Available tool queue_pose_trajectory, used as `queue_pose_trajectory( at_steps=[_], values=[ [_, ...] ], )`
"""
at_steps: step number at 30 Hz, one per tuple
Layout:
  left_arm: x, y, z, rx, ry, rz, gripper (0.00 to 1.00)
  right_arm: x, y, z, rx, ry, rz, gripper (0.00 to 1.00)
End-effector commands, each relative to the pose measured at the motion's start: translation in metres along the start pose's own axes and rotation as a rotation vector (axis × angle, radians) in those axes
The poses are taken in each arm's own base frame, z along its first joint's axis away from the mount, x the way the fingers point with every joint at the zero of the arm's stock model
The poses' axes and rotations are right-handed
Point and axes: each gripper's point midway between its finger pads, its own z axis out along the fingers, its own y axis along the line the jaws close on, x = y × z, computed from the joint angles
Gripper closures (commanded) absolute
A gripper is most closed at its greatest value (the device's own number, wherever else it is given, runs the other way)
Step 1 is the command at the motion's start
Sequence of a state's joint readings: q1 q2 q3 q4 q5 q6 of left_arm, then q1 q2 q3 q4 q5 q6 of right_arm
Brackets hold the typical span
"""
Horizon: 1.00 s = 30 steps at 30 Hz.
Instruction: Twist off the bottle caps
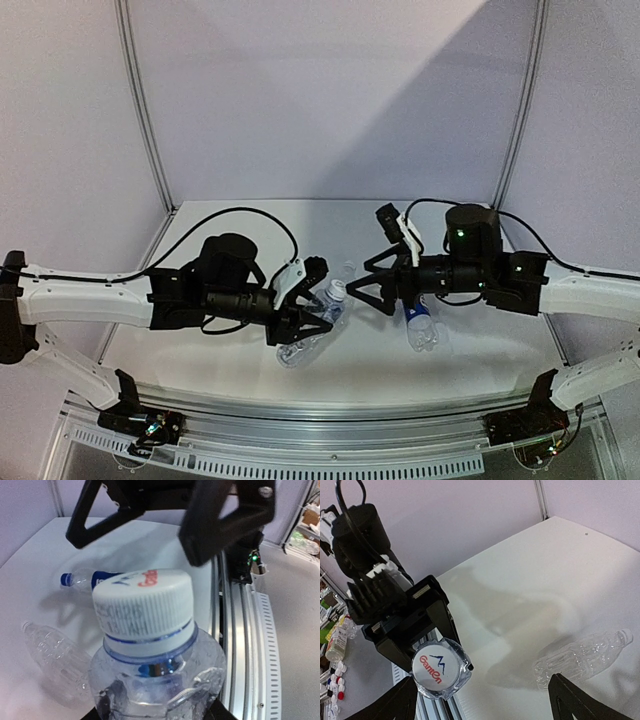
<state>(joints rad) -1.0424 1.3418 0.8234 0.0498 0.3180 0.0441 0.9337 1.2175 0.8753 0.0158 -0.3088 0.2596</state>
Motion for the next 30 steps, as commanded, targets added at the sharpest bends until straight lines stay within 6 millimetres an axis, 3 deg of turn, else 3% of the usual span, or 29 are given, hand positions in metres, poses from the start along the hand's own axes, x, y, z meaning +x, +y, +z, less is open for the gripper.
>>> queue_pose_trajectory(
  at_steps=[1, 11, 20, 30],
  values=[
    [0.011, 0.022, 0.003, -0.133, 0.057, -0.026, 0.77, 0.005, 0.006, 0.02, -0.079, 0.03, 0.133, 0.06],
    [0.018, 0.02, 0.007, -0.119, 0.088, -0.045, 0.78, -0.005, 0.004, 0.016, -0.059, -0.019, 0.165, 0.25],
    [0.018, 0.016, 0.008, -0.095, 0.084, -0.045, 0.8, 0.008, 0.002, 0.034, -0.08, 0.055, 0.202, 0.37],
    [0.019, 0.011, 0.011, -0.07, 0.09, -0.043, 0.79, 0.01, 0.003, 0.038, -0.092, 0.067, 0.203, 0.43]
  ],
)
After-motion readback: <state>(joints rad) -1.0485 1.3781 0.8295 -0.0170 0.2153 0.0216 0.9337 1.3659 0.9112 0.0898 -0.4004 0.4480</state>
